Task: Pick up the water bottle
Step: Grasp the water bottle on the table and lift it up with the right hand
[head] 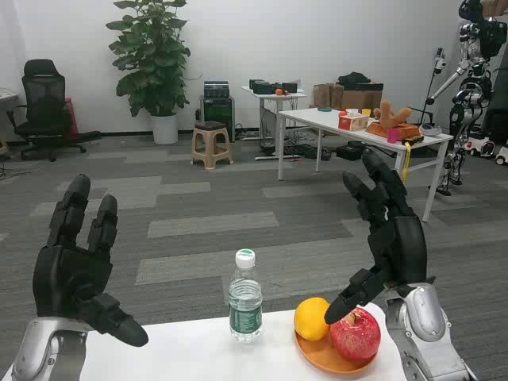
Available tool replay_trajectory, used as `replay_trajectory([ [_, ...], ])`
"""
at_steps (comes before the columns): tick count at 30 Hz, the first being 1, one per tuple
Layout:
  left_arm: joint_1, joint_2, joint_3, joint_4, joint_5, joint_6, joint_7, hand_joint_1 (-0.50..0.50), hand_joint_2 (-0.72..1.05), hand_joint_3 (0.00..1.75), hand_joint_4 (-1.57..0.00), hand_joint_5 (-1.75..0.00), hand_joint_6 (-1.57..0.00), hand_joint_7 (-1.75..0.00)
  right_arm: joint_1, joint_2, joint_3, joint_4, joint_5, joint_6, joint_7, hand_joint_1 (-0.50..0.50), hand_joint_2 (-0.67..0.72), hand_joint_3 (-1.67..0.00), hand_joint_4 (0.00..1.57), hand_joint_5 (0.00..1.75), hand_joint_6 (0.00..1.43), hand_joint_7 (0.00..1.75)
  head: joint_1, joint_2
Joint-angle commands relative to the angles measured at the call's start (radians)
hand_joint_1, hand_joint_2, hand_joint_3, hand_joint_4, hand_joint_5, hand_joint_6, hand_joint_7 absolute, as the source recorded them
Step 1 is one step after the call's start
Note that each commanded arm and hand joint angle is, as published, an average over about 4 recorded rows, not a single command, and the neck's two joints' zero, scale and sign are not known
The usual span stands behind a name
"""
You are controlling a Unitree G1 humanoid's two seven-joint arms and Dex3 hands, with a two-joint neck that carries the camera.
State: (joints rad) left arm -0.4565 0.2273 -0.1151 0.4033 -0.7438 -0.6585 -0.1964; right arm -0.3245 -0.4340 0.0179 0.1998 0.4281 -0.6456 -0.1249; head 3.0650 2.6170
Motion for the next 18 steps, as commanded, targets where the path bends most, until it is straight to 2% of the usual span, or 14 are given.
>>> replay_trajectory([
  [1,0.001,0.018,-0.005,-0.029,-0.054,-0.067,0.005,-0.48,-0.72,0.06,0.0,0.0,0.0,0.0,-0.074,0.04,0.11,0.062,0.004,-0.088,-0.041,-0.46,0.66,0.0,0.02,0.0,0.0,0.0,0.176,-0.143],
  [2,0.001,0.018,-0.005,-0.029,-0.054,-0.067,0.005,-0.48,-0.72,0.04,0.0,0.0,0.0,-0.02,-0.074,0.04,0.11,0.062,0.004,-0.088,-0.041,-0.46,0.66,0.0,0.02,0.0,0.0,0.0,0.158,-0.13],
  [3,0.001,0.018,-0.005,-0.029,-0.054,-0.067,0.004,-0.48,-0.72,0.07,0.0,0.0,0.0,-0.02,-0.074,0.041,0.111,0.062,0.004,-0.088,-0.041,-0.46,0.66,0.0,0.02,0.0,0.0,0.0,0.105,-0.087],
  [14,0.006,0.02,-0.001,-0.029,-0.056,-0.068,0.002,-0.48,-0.72,0.07,0.0,0.0,0.0,0.0,-0.074,0.049,0.114,0.059,0.004,-0.088,-0.041,-0.46,0.66,0.0,0.01,0.0,0.0,0.0,0.107,-0.086],
  [18,0.007,0.02,-0.001,-0.029,-0.057,-0.067,0.003,-0.48,-0.72,0.04,0.0,0.0,0.0,0.0,-0.074,0.05,0.116,0.061,0.004,-0.088,-0.041,-0.46,0.66,0.0,0.0,0.0,0.0,0.0,0.1,-0.122],
])
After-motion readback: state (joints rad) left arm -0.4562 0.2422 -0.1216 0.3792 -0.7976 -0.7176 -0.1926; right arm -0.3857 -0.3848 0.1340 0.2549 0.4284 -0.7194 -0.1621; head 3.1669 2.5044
